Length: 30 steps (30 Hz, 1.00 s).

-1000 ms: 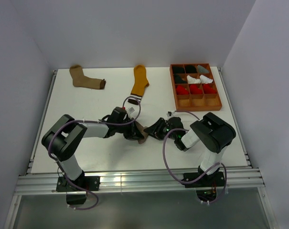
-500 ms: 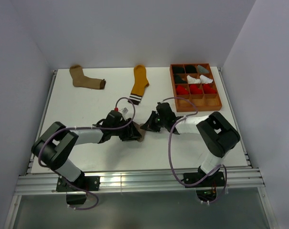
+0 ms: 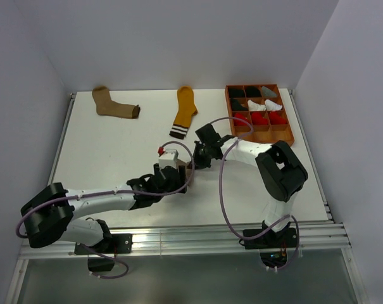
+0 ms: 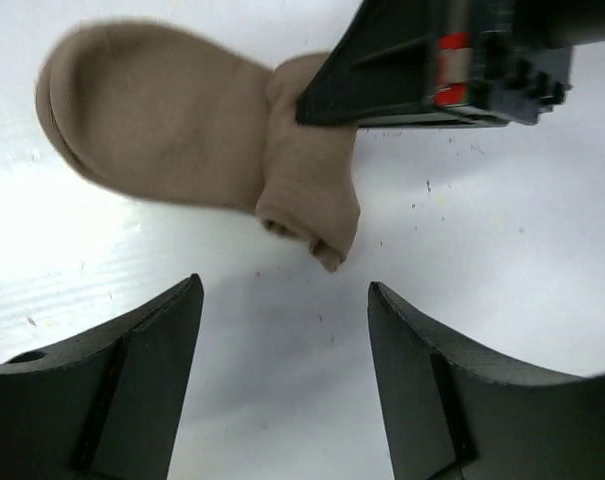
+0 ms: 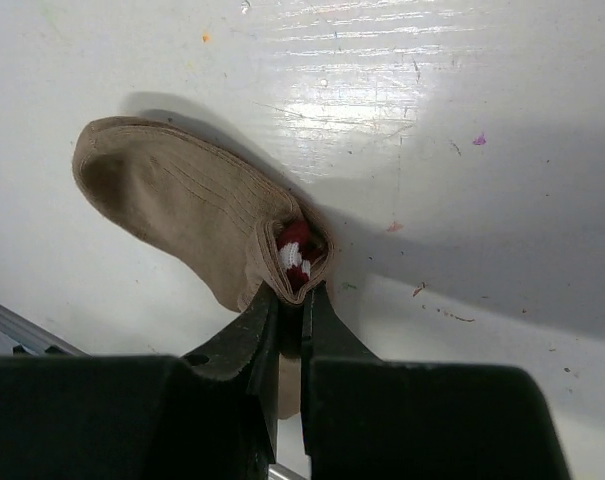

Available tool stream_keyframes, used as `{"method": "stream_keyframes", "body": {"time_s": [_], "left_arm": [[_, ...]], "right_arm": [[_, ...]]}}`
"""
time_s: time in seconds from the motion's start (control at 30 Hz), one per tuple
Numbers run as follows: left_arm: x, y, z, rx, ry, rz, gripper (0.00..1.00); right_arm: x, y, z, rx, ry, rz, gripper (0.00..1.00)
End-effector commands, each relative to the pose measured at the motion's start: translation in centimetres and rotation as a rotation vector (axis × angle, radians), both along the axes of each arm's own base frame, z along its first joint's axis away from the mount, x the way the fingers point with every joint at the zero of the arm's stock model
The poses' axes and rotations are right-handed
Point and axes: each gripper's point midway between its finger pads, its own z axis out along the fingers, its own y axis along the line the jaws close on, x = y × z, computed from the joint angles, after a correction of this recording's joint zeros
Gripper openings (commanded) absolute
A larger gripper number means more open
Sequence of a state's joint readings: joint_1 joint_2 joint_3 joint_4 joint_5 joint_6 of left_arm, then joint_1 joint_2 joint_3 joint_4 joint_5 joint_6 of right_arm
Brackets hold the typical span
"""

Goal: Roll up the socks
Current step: Roll the sock at the center of the board.

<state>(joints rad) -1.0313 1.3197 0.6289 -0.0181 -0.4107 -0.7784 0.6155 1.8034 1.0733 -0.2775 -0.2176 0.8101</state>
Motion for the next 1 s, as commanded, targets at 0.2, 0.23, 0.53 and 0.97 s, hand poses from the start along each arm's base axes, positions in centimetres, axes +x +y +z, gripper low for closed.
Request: {"method": "stream_keyframes", "body": {"time_s": [0.2, 0.23, 0.53, 0.97], "left_arm": [[2.6, -4.6, 3.1, 0.190, -0.322, -0.038, 0.72], [2.7, -5.0, 2.4, 0.213, -0.324, -0.048, 0.72], [3.2, -5.4, -2.3, 0.370, -0.284, -0.063, 0.68], [2.6, -2.1, -8.1, 0.466, -0.104, -0.019, 0.11]], "right_arm": [[-2.1, -1.0, -2.1, -0.121, 0.109, 0.053, 0.00], [-2.2, -1.0, -2.1, -0.120, 0.109, 0.055, 0.00], [-2.5, -0.6, -2.2, -0.094, 0.123, 0.064, 0.00], [-3.3, 1.0, -1.7, 0.044, 0.123, 0.089, 0.00]]}}
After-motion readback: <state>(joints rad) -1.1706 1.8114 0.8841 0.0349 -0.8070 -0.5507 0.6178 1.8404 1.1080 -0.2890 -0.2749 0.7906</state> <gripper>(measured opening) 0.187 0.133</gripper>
